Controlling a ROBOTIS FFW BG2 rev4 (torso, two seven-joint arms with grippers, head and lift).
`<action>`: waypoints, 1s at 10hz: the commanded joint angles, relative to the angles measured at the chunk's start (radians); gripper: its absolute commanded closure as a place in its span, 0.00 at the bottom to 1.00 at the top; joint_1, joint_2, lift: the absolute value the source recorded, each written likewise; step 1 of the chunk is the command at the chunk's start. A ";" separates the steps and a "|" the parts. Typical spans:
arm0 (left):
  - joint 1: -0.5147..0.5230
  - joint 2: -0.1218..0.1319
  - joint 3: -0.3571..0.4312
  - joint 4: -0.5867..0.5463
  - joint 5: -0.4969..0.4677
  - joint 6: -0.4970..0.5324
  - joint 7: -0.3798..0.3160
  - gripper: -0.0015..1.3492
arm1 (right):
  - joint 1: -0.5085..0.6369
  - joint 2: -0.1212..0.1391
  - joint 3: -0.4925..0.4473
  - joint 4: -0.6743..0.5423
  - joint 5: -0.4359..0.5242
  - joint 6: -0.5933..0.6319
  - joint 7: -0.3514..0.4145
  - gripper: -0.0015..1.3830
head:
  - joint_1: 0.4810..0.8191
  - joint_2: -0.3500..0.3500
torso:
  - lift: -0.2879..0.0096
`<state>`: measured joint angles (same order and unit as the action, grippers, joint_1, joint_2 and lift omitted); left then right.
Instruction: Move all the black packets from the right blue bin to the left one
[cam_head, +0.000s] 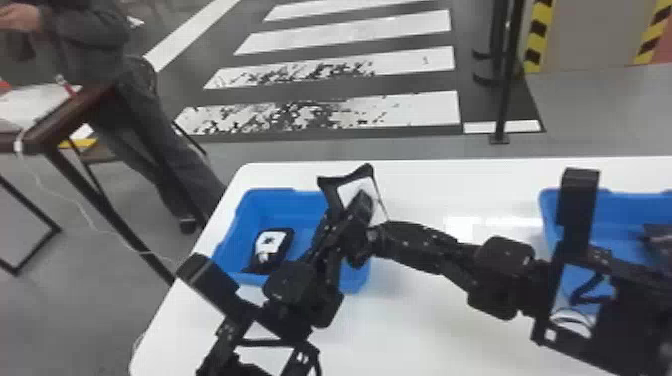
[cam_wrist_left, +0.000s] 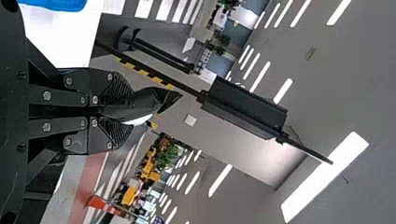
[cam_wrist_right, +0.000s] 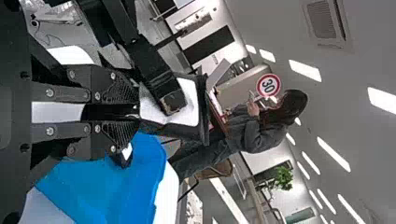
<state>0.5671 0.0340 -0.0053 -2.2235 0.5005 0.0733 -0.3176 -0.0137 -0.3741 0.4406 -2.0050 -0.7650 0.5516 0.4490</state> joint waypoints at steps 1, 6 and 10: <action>0.002 0.000 0.007 0.001 0.000 -0.029 0.005 0.90 | 0.011 0.003 -0.008 0.011 -0.013 -0.009 -0.001 0.33 | 0.63 0.92 | 0.50; -0.101 0.000 0.067 0.126 -0.229 -0.147 0.103 0.90 | 0.046 0.012 -0.054 -0.009 -0.013 -0.009 -0.020 0.04 | 0.63 0.97 | 0.50; -0.317 0.009 0.107 0.531 -0.467 -0.292 0.221 0.90 | 0.060 0.014 -0.116 -0.031 -0.009 -0.009 -0.020 0.06 | 0.63 0.99 | 0.50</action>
<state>0.2756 0.0419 0.0912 -1.7423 0.0644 -0.1907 -0.0962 0.0454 -0.3607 0.3331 -2.0342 -0.7738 0.5424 0.4295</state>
